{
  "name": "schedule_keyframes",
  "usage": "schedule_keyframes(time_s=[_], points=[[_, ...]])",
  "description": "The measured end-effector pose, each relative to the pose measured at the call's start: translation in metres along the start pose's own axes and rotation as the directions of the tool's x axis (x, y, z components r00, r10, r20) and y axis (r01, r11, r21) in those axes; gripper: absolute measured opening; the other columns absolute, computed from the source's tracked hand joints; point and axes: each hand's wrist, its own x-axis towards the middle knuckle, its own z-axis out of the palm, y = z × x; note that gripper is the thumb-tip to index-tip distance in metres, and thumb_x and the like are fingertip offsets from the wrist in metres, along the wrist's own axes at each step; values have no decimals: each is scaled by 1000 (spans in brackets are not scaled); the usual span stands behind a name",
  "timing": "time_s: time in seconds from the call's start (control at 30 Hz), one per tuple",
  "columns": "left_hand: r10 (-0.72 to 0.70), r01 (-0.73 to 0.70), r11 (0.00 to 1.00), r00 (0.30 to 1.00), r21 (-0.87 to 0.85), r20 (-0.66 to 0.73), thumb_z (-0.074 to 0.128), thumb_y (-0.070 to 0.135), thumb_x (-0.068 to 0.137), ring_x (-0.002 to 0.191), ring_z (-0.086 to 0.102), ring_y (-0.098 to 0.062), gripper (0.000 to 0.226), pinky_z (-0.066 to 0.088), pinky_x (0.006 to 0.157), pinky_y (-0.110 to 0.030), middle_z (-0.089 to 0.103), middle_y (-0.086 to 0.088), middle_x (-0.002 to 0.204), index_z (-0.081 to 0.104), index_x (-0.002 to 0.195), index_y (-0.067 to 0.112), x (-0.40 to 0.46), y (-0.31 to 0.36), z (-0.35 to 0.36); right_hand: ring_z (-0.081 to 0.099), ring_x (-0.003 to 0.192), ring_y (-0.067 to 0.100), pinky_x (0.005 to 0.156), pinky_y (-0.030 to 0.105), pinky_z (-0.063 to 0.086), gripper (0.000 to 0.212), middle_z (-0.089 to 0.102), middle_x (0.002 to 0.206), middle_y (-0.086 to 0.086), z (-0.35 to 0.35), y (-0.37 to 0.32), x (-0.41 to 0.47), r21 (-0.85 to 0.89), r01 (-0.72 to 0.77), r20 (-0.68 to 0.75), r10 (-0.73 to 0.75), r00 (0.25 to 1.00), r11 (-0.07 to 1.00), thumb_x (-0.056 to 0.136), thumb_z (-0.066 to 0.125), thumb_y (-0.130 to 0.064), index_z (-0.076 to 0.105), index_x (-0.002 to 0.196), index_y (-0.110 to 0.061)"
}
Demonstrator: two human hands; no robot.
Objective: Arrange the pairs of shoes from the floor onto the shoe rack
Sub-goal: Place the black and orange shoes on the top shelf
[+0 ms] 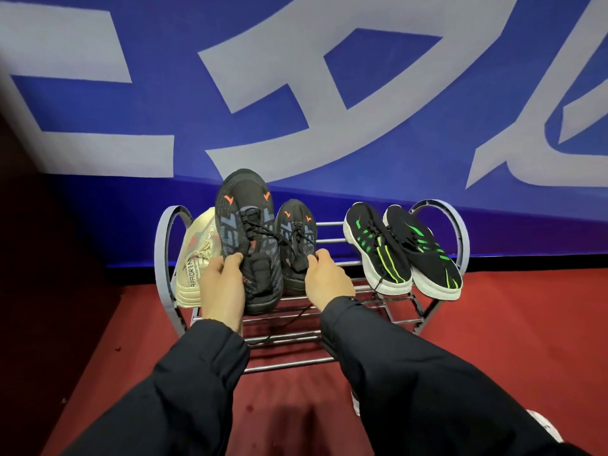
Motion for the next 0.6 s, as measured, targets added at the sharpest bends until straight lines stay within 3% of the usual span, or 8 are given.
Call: schedule_keyframes(time_s=[0.1,0.2,0.3,0.4,0.47,0.53,0.6], points=[[25,-26,999,1000,19,19,61,43,71,82,61,-23,32,49,79,-41,63,-10,86,61,85,15,-3,-1,6,62,104,39,79,44,44,42,68,113,15,-4,8,1,-5,25,-11,-25,1000,1000,106,29,-46,44,134,-18],[36,-37,999,999,24,29,58,27,89,84,63,-24,15,50,80,-38,66,-11,89,60,85,13,-8,-2,15,57,116,37,87,41,40,44,64,127,12,-7,14,4,63,74,118,-81,990,995,108,26,-39,47,139,-16],[14,-16,999,998,31,63,57,23,93,97,71,-30,16,56,90,-43,75,-15,100,67,92,11,-15,-3,24,52,107,36,90,42,39,35,60,114,14,-21,16,1,197,111,113,-135,984,974,108,22,-31,52,115,-15],[18,-25,996,996,83,88,55,24,96,99,70,-29,18,55,92,-44,74,-11,99,67,93,11,-25,-3,36,59,98,26,89,42,46,42,65,96,-2,-35,11,-16,482,95,-65,-73,995,871,100,29,-57,58,91,-28],[52,-65,993,991,103,125,52,24,99,100,69,-25,21,55,93,-42,74,-8,100,67,101,10,-33,-4,45,64,101,19,92,42,50,52,70,104,-6,-41,8,-31,565,116,32,-162,986,817,89,34,-73,62,102,-31],[80,-103,986,983,132,168,49,26,101,103,69,-26,22,54,98,-48,74,-12,105,68,101,14,-39,-5,54,66,90,8,79,31,53,49,69,109,-10,-44,9,-42,594,87,178,-236,955,800,89,45,-69,59,117,-31],[103,-152,965,968,211,227,45,32,104,101,68,-25,28,53,98,-48,73,-14,105,67,95,18,-40,-6,60,60,66,3,53,23,48,32,67,97,-12,-46,17,-39,608,99,139,-228,964,787,95,52,-53,55,117,-31]])
